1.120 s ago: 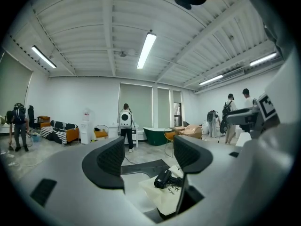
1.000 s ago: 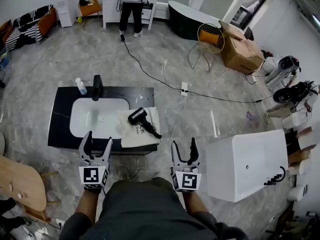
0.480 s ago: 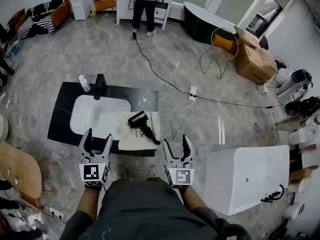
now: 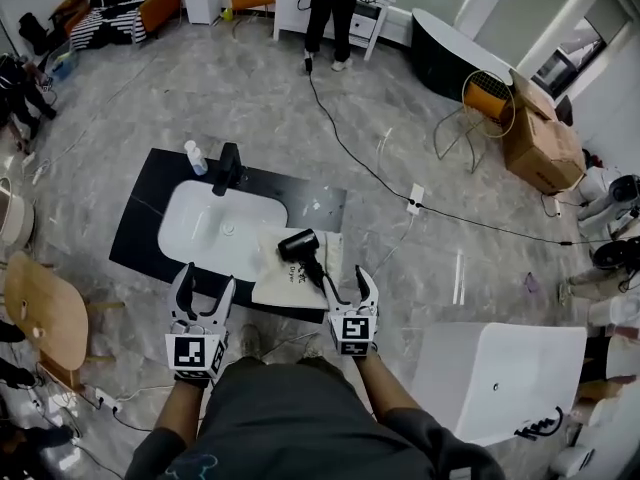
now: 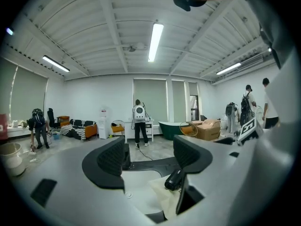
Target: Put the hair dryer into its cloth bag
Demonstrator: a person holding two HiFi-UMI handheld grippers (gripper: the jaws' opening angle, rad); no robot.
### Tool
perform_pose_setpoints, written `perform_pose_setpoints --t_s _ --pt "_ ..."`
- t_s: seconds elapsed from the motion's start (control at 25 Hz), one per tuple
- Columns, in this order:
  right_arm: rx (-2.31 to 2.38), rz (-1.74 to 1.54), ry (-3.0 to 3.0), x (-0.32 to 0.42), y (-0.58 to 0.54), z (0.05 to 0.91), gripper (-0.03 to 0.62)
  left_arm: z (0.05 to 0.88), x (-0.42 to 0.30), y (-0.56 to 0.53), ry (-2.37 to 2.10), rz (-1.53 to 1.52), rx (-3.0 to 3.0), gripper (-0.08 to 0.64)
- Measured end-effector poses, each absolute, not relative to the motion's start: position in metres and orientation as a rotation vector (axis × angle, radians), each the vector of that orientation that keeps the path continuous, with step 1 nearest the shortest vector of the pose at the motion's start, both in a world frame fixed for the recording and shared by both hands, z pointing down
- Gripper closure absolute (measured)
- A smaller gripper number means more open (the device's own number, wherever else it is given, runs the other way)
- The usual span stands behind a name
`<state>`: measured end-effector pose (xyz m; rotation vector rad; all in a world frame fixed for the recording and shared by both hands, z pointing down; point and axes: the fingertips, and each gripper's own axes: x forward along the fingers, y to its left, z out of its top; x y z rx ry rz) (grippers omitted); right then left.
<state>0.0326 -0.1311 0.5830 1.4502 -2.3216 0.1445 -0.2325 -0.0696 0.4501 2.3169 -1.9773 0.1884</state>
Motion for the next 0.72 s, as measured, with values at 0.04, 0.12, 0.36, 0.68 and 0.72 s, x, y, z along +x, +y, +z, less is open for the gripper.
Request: perform_pose_setpoints --t_s 0.04,0.12,0.36,0.68,0.72 --pt "1.424 0.161 -2.310 0.030 -0.137 0.593 0.295 0.449 -0.235 -0.070 -1.987 0.190 2.307 0.236" --pt "1.379 0.180 -2.292 0.022 -0.148 0.608 0.295 0.449 -0.241 -0.069 -2.005 0.192 2.289 0.236" --pt "1.250 0.217 -2.223 0.008 -0.171 0.665 0.295 0.451 -0.257 -0.065 -2.061 0.220 2.235 0.236" --pt "1.087 0.240 -2.137 -0.004 -0.184 0.725 0.295 0.447 -0.273 -0.058 -2.136 0.254 2.151 0.236" --pt "1.062 0.250 -2.125 -0.006 -0.184 0.733 0.295 0.447 -0.276 -0.056 -2.147 0.260 2.137 0.236"
